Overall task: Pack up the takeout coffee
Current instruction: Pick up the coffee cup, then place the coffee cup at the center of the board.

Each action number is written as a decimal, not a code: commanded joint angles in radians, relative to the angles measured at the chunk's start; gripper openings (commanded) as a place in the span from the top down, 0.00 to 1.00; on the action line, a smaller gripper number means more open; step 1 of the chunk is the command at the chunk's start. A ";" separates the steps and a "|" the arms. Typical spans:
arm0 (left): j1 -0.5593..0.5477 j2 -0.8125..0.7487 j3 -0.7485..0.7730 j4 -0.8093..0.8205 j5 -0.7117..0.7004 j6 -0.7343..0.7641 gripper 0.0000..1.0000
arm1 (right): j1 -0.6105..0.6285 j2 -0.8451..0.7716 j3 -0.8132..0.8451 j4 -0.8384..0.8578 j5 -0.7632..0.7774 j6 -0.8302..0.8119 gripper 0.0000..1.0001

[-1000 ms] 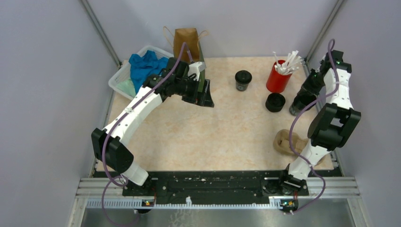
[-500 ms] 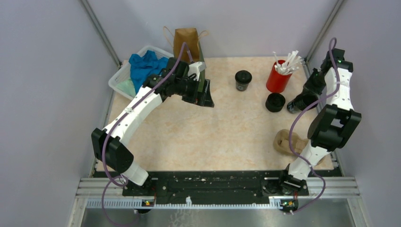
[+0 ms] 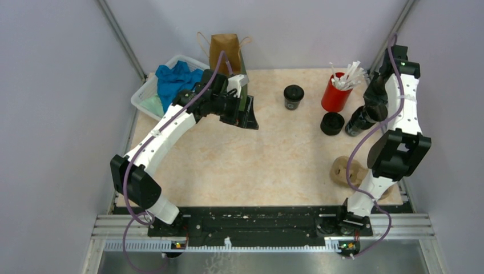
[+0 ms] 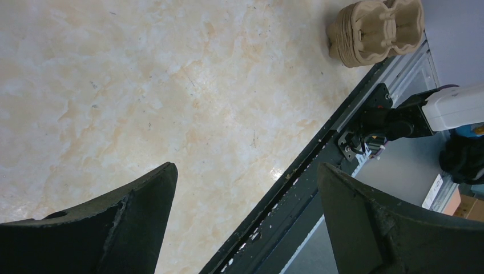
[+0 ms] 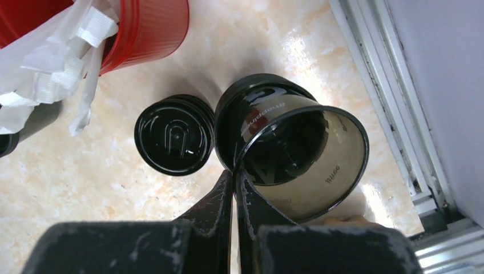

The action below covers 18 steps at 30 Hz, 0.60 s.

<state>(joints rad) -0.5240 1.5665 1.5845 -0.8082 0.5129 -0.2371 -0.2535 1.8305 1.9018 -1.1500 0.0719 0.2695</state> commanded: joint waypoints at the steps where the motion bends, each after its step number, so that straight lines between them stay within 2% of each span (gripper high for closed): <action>1: 0.004 -0.017 0.004 0.043 0.022 -0.001 0.02 | 0.025 -0.019 0.071 -0.049 0.088 -0.011 1.00; 11: 0.004 -0.007 0.029 0.047 0.024 -0.025 0.02 | 0.113 -0.069 0.214 -0.144 0.225 -0.016 1.00; 15: 0.006 0.000 0.054 0.046 0.018 -0.041 0.02 | 0.141 -0.118 0.204 -0.134 0.228 -0.025 1.00; 18: 0.007 0.003 0.078 0.038 0.006 -0.055 0.02 | 0.204 -0.161 0.180 -0.132 0.292 -0.039 1.00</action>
<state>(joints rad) -0.5240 1.5669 1.5959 -0.8089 0.5156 -0.2676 -0.1112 1.7699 2.0697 -1.2675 0.2729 0.2569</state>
